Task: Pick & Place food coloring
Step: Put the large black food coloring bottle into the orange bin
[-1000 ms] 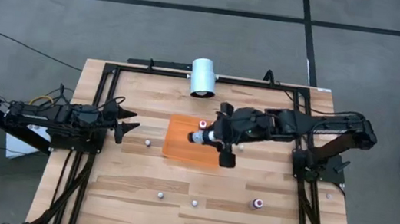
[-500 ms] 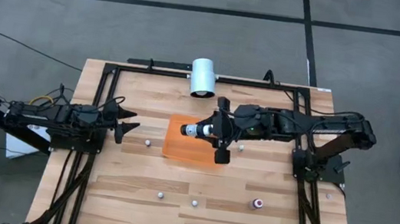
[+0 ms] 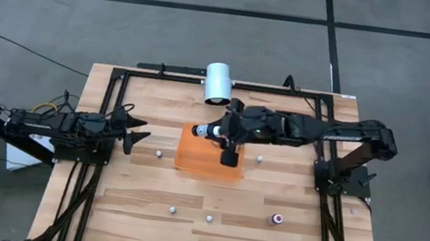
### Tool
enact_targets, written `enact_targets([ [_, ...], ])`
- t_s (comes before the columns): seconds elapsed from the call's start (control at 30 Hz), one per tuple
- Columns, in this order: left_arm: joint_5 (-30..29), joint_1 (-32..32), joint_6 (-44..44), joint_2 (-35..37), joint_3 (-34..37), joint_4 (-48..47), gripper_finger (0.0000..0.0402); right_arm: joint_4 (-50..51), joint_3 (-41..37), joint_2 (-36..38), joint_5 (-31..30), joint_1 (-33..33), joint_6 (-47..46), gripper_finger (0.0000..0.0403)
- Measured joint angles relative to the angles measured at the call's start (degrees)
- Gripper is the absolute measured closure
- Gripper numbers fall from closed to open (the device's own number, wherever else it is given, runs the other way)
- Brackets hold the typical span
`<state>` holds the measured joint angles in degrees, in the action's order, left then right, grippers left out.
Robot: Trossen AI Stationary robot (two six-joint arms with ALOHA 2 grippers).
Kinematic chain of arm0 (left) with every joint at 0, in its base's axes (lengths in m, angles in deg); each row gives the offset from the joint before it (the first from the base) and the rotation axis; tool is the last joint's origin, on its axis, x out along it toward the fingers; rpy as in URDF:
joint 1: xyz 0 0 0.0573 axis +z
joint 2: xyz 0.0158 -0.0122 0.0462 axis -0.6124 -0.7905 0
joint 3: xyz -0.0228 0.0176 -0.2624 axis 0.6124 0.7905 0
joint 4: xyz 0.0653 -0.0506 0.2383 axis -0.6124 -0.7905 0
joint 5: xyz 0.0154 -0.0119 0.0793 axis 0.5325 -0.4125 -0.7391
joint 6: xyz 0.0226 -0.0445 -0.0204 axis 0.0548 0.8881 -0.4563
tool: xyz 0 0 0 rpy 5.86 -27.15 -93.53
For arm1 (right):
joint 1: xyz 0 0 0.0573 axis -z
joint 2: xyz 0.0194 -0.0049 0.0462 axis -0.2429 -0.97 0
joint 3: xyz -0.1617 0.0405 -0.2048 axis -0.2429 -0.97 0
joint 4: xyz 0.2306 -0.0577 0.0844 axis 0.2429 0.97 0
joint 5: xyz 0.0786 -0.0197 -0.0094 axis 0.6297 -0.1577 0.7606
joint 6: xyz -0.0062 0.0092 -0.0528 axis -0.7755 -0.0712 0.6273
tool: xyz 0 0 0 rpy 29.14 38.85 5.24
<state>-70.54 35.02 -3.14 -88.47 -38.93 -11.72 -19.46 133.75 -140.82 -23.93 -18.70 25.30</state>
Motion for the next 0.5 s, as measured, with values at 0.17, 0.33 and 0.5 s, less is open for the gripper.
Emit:
enact_targets([
  [0.17,-0.04,0.00,0.02,0.00,0.00,-0.13,0.0167,1.19,-0.14,-4.36,0.06,1.99,0.00,0.0242],
  [0.33,-0.03,0.00,0.02,0.00,0.00,-0.17,0.0167,3.05,-0.11,-7.68,0.06,4.02,0.00,0.0259],
  [0.5,-0.04,0.00,0.01,0.00,0.00,-0.17,0.0167,5.02,-0.08,-10.58,0.07,5.55,-0.69,0.0258],
])
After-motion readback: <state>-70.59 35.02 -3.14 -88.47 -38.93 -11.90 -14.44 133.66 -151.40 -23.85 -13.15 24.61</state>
